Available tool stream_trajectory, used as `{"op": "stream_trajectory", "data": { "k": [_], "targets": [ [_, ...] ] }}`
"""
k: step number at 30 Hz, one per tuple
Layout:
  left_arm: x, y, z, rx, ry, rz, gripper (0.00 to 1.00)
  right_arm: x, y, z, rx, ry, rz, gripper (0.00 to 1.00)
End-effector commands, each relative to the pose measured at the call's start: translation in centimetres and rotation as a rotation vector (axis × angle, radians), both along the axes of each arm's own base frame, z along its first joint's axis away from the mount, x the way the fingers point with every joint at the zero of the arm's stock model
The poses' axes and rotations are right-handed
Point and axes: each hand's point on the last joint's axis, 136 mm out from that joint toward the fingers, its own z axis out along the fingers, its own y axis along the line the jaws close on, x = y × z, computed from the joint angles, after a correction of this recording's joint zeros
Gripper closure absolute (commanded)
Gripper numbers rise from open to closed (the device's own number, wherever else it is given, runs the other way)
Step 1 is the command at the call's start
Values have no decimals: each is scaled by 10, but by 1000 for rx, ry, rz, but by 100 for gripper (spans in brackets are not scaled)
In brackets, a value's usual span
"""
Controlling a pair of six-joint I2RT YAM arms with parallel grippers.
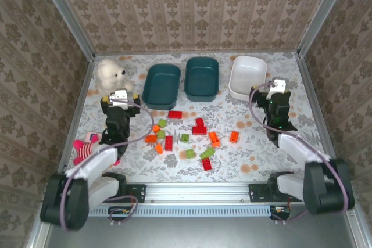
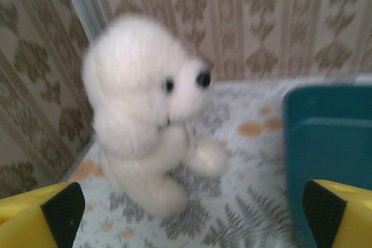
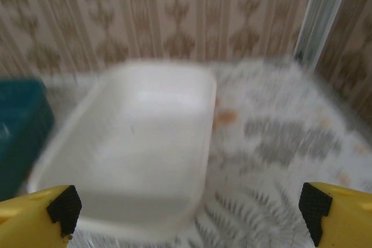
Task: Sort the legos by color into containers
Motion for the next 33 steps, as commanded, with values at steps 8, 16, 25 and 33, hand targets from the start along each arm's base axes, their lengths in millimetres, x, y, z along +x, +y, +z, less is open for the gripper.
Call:
{"op": "stream_trajectory", "data": {
  "k": [8,16,25,33],
  "targets": [
    [-101,-2,61,-389,195,49,0,-93,19,70,538,330,-178,0],
    [-125,-106,24,-651,630,-409,0,-148,82,2,378,837,-93,10],
    [-149,-165,-2,-604,841,-615,0,-161,125,-106,427,1117,-22,19],
    [-146,-178,-4,-605,852,-634,0,-141,140,-148,433,1188,-20,26]
  ]
}}
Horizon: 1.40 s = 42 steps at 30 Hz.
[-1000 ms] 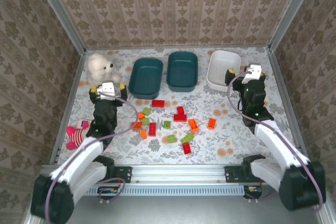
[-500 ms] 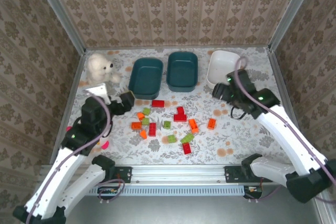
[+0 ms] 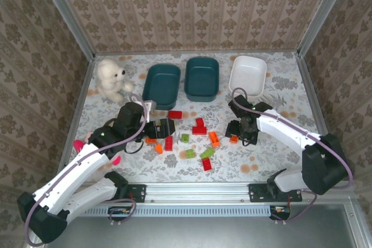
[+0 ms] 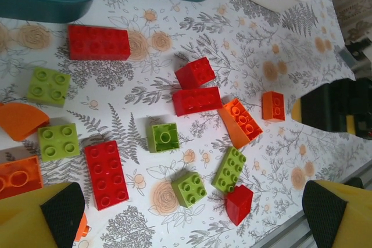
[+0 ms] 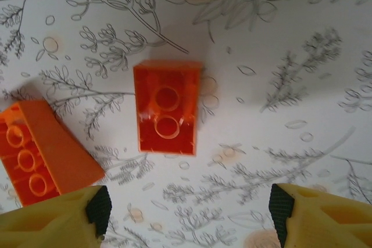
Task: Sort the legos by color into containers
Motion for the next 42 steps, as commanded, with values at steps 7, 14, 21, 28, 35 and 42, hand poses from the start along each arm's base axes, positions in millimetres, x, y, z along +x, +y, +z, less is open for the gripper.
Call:
{"op": "stream_trajectory", "data": {
  "k": [7,14,21,28,35,42],
  "targets": [
    [-2,-10,7,-34,-5,-11,0,20,6,-29,-11,32,-27,34],
    [-1,-11,6,-37,-8,-4,0,29,8,-42,-29,57,-28,47],
    [0,-12,6,-43,-10,8,0,37,6,-22,-57,6,-10,73],
    [16,-13,16,-36,-23,70,0,101,-16,77,-116,-231,11,73],
    [38,-26,19,-19,-12,88,0,195,-52,86,-122,-273,-57,75],
    [54,-31,22,-13,-7,109,0,260,-76,41,-111,-173,-93,75]
  ]
}}
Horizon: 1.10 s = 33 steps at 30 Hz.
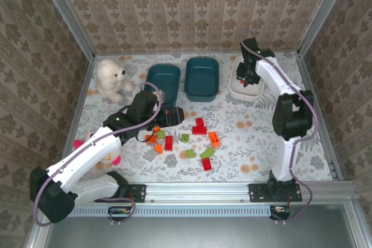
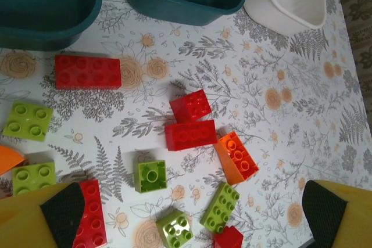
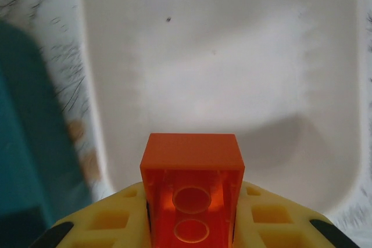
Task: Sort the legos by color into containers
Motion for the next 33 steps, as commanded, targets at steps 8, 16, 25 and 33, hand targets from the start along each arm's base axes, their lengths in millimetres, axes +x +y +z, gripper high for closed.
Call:
{"op": "stream_trajectory", "data": {
  "k": [8,16,25,33],
  "targets": [
    [17,4,15,-5,-5,64,0,26,-15,-68,69,206,12,69],
    [14,7,6,18,30,68,1,36,-17,-45,77,163,14,43],
    [12,-5,-6,34,70,36,4,19,-5,99,66,-132,50,36],
    [3,-12,-20,82,119,17,7,-104,69,182,123,-429,268,36]
  ]
}}
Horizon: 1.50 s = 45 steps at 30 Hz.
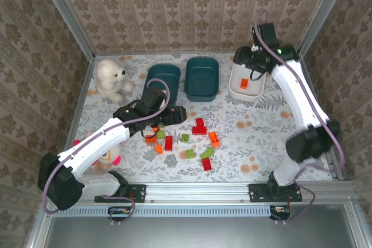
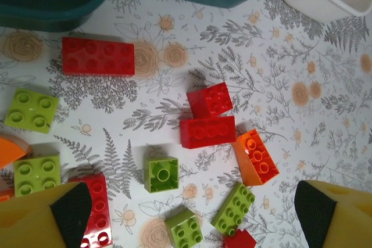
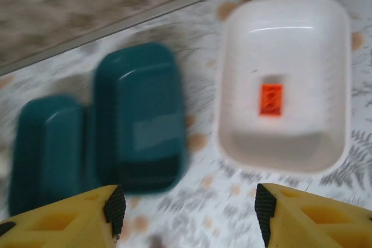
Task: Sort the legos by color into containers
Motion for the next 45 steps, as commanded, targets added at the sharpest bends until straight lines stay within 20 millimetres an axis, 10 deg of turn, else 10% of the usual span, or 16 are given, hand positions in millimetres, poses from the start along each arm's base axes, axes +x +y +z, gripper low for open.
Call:
{"op": "stream_trajectory", "data": {
  "k": [1,8,13,29,45],
  "targets": [
    [-4,-3,2,9,25,8,8,-55,28,-5,29,-58,100,36],
    [-9,-2,-25,82,106,57,12,-189,73,-62,182,-47,365,33],
    [0,-16,-37,122,116,73,16,-234,74,-101,149,46,407,33],
    [35,-84,-95,398,259,142,18,-246,88,-102,187,42,467,30],
    [50,-106,-133,427,268,101,53,-251,76,-103,188,50,432,29]
  ]
}}
